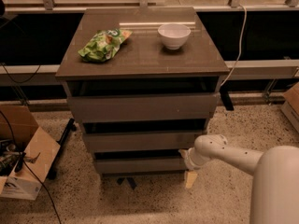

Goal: Open bottom drawer

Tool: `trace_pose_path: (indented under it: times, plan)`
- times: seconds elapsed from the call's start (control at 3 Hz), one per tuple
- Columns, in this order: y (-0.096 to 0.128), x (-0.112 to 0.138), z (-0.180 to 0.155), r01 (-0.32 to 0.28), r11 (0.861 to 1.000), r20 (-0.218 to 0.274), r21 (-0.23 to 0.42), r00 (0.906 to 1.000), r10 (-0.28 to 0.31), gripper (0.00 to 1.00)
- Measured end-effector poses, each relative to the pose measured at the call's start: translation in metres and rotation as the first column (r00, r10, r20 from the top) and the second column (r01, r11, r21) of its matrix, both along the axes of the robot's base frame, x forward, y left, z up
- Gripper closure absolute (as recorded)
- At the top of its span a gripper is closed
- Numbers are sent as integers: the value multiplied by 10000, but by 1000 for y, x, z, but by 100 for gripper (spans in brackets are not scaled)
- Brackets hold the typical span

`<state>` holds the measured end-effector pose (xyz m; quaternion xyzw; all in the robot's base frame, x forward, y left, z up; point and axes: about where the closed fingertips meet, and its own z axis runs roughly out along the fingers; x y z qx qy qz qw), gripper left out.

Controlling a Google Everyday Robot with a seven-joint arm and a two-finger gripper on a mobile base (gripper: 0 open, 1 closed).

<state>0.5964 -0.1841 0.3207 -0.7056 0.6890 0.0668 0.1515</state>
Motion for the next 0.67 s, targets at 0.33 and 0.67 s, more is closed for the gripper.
trace_pose_path:
  times: [0.33,0.67]
  plan:
    - [-12,0,-38,594,9982,-15,47,9982,-594,0]
    - [-22,8,-68,1038,9944,33,220,9946,-1039,0]
